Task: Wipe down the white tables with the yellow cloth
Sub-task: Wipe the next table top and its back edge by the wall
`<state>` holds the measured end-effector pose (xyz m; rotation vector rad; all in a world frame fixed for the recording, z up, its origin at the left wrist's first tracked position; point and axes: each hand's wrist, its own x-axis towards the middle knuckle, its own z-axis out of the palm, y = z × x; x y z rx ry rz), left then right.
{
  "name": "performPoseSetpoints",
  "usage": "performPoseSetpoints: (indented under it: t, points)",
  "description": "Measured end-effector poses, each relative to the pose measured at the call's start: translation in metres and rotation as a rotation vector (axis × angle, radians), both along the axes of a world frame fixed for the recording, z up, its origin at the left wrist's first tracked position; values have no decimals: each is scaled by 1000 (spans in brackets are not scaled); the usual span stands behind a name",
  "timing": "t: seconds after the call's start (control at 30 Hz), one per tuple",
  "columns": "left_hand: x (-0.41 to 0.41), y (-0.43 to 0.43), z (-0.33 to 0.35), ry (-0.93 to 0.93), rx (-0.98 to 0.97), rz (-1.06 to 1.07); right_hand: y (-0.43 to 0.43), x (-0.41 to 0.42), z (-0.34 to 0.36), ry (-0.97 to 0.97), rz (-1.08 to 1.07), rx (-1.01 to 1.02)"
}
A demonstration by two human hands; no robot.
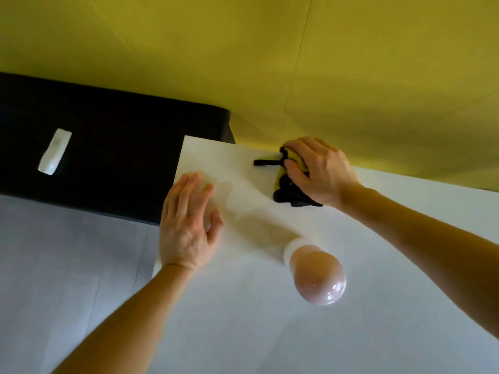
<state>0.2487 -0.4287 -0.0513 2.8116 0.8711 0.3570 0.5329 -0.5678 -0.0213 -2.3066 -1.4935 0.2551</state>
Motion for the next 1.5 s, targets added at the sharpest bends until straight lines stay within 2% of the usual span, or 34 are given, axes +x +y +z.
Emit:
performPoseSetpoints:
  t: [0.07, 0.13, 0.2, 0.3, 0.37, 0.47, 0.6, 0.67, 0.77, 0.9, 1.0, 1.1, 1.2, 1.27, 1.33, 1.4, 1.5]
  points:
    - [1, -1, -2, -6, 2, -6, -60, 30, 9, -41, -55, -54]
    - [0, 0, -3, -3, 3, -10, -75, 33, 9, -79, -137, -62]
    - [0, 1, -3, 8, 15, -20, -40, 12, 5, -74, -177, -42]
    - [1, 2, -3, 13, 57, -37, 48, -26, -1, -36, -31, -38]
    - [0, 1, -4, 0, 82, -59, 74, -33, -3, -8, 51, -54]
    - [-1, 2, -3, 15, 101, -64, 22, -8, -6, 2, 35, -3]
    - [1, 0, 1, 55, 136, -70, -120, 59, 1, -85, -139, -47]
    - [1, 0, 3, 70, 145, -82, -157, 74, 3, -130, -225, -72]
    - [-5, -12, 9, 111, 151, -13, -117, 46, -4, -124, -311, -66]
    - [-28, -80, 19, 155, 90, 107, -40, 11, -5, -57, -108, -80]
    - [-44, -133, 19, 178, 62, 117, -72, 34, -7, -32, -47, -31]
    - [-47, -182, 17, 172, 27, 185, -155, 78, -12, -69, -146, -2]
    - [-38, -225, 14, 139, -5, 14, -209, 99, -11, -125, -303, -44]
    - [-19, -247, 10, 100, -22, -162, -189, 79, -12, -163, -390, -65]
    - [12, -266, 8, 61, -29, -302, -151, 54, -14, -167, -323, -73]
    - [49, -279, 4, 36, -29, -357, -127, 44, -12, -133, -227, -97]
    - [86, -287, 1, 35, -48, -340, -158, 66, -11, -74, -151, -90]
